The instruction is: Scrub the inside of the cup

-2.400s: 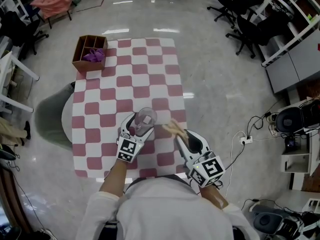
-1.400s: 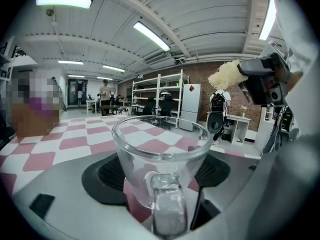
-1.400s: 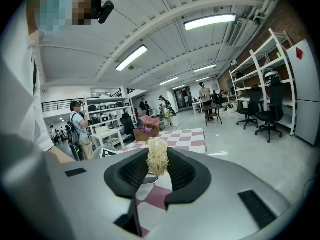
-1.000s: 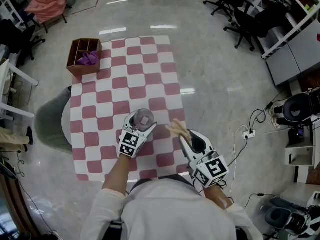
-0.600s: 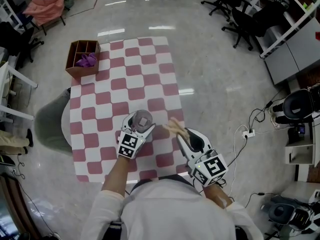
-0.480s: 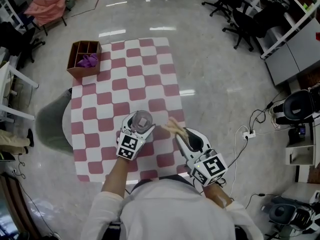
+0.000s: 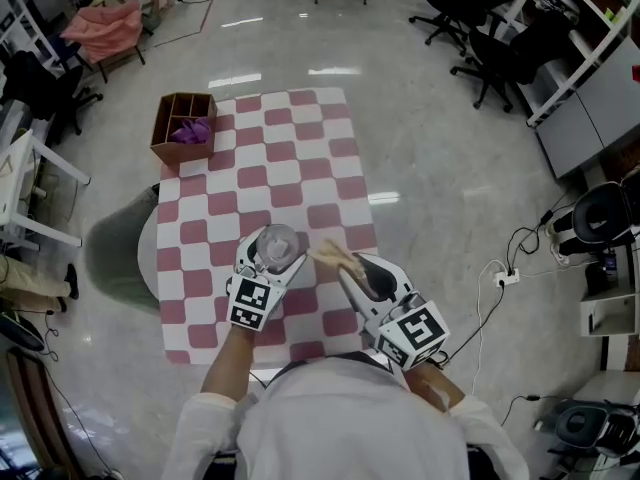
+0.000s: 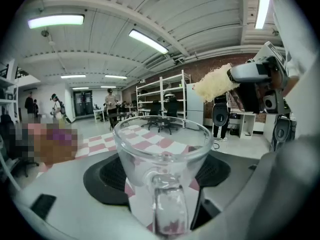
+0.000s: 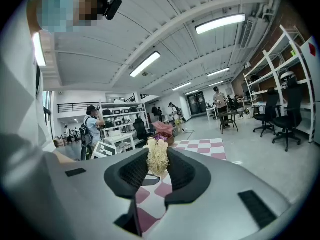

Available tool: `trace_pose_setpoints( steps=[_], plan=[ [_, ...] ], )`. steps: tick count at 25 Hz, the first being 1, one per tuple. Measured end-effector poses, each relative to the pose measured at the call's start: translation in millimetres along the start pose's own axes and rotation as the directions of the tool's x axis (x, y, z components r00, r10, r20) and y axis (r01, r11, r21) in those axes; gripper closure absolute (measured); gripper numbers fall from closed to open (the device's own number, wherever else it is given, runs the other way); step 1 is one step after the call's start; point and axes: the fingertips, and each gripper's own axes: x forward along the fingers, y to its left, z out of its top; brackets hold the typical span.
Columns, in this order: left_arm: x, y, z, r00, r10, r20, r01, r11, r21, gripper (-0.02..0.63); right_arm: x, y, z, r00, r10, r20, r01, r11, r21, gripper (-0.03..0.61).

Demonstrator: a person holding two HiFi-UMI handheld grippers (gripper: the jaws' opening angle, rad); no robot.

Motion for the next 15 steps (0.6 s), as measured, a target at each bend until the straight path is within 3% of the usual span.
trace_pose_setpoints(
  steps=[5,11,15],
  plan=[
    [-20.6,-1.1,16.5,1.000,0.026,-0.017,-0.025,0.998,0.066,0.235,1.4,16.4,10.1,0.999,0.042,0.026,-0.042,0.999,0.009,0.463],
    [-41.6,-12.8,33.9,0.998,0.056,-0.039,-0.048,0.983,0.178,0.235,0.4,43.3,25.0,0.994,0.091,0.056,-0.089,0.995,-0.041,0.463],
    [-54.2,-17.8,40.3,0.996,0.070,-0.047,-0.059,0.975,0.213,0.235,-0.9,59.7,28.4,0.991,0.124,0.057,-0.121,0.991,-0.063,0.463]
  ],
)
